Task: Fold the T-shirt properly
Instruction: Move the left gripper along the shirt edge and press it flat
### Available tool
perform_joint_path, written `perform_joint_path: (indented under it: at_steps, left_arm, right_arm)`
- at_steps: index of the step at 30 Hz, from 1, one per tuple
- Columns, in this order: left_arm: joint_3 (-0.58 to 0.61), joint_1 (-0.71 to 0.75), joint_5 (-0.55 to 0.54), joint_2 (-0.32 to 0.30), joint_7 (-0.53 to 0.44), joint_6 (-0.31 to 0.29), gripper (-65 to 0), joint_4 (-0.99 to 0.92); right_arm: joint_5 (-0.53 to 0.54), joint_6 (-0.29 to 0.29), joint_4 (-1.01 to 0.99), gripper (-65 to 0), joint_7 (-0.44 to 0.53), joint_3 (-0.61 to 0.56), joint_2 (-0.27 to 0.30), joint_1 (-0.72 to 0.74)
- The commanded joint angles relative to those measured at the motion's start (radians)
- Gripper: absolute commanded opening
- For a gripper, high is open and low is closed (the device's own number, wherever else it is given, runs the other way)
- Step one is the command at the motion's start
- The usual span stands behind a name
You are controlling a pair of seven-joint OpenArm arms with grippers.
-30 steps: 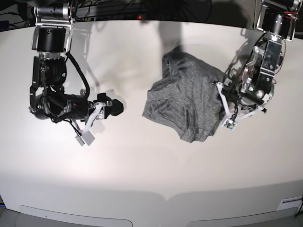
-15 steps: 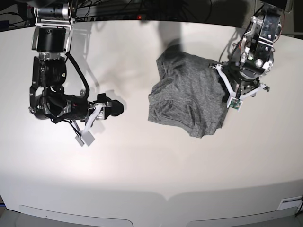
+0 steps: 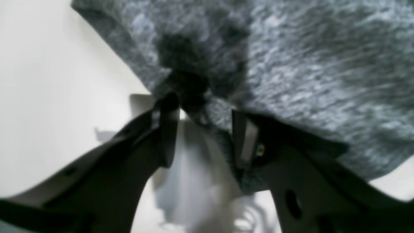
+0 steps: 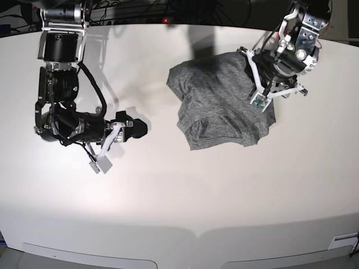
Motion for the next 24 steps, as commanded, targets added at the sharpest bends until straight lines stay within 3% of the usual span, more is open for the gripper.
perform_joint_path:
  at_steps: [1, 5, 7, 10, 18, 24]
  left_arm:
    - [-0.002, -0.011, 0.049, -0.010, -0.002, 0.009, -37.9, 0.013]
    - [-0.003, -0.013, 0.167, -0.037, -0.049, 0.057, -37.9, 0.013]
    - [-0.003, -0.020, 0.190, -0.062, -0.053, 0.108, -37.9, 0.013]
    - [-0.003, -0.039, 0.190, -0.081, -0.011, 0.164, -37.9, 0.018]
    - [-0.003, -0.046, 0.190, -0.080, -0.028, 0.172, -37.9, 0.199]
    - [-0.003, -0.080, 0.190, -0.065, -0.027, 0.291, -37.9, 0.360]
  right_arm:
    - [0.027, 0.004, 0.019, -36.0, 0.011, 0.003, 0.009, 0.023]
    - [0.028, 0.004, 0.019, -36.0, 0.011, 0.003, 0.009, 0.023]
    - [0.027, 0.004, 0.019, -36.0, 0.011, 0.003, 0.009, 0.023]
    - [0.027, 0.004, 0.019, -36.0, 0.011, 0.003, 0.009, 0.023]
    - [0.028, 0.004, 0.019, -36.0, 0.012, 0.003, 0.009, 0.023]
    - [0.028, 0.004, 0.019, -36.0, 0.011, 0.003, 0.008, 0.023]
